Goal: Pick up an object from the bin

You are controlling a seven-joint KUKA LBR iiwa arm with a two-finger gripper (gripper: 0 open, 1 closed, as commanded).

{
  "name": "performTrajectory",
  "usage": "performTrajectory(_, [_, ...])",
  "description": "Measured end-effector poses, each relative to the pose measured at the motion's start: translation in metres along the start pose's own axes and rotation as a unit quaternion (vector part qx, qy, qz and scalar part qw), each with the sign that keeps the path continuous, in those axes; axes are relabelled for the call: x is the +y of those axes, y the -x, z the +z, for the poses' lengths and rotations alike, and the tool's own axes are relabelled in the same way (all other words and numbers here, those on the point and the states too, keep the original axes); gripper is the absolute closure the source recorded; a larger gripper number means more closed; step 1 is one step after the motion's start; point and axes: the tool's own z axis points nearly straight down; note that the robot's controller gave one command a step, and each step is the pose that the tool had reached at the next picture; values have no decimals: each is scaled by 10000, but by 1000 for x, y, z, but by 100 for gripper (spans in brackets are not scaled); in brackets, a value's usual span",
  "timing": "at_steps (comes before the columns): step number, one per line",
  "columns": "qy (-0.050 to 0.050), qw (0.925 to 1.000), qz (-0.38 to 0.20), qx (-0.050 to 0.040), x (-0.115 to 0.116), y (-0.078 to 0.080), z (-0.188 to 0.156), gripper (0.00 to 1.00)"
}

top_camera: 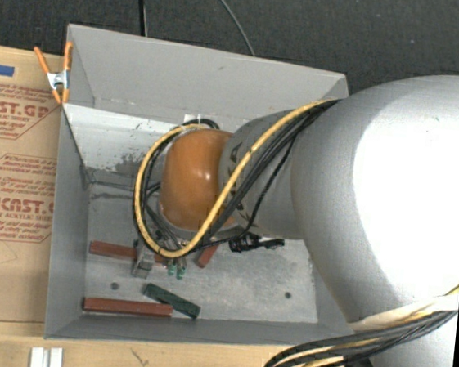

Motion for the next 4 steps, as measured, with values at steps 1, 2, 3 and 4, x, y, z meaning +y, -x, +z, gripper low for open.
performTrajectory(1, [-29,10000,17,61,1,1,-49,100])
performTrajectory(2, [-15,10000,20,31,13,17,-109,100])
performTrajectory(3, [16,10000,-15,-49,17,19,-111,100])
performTrajectory(4, [-14,9945,-1042,31,51,5,-54,0])
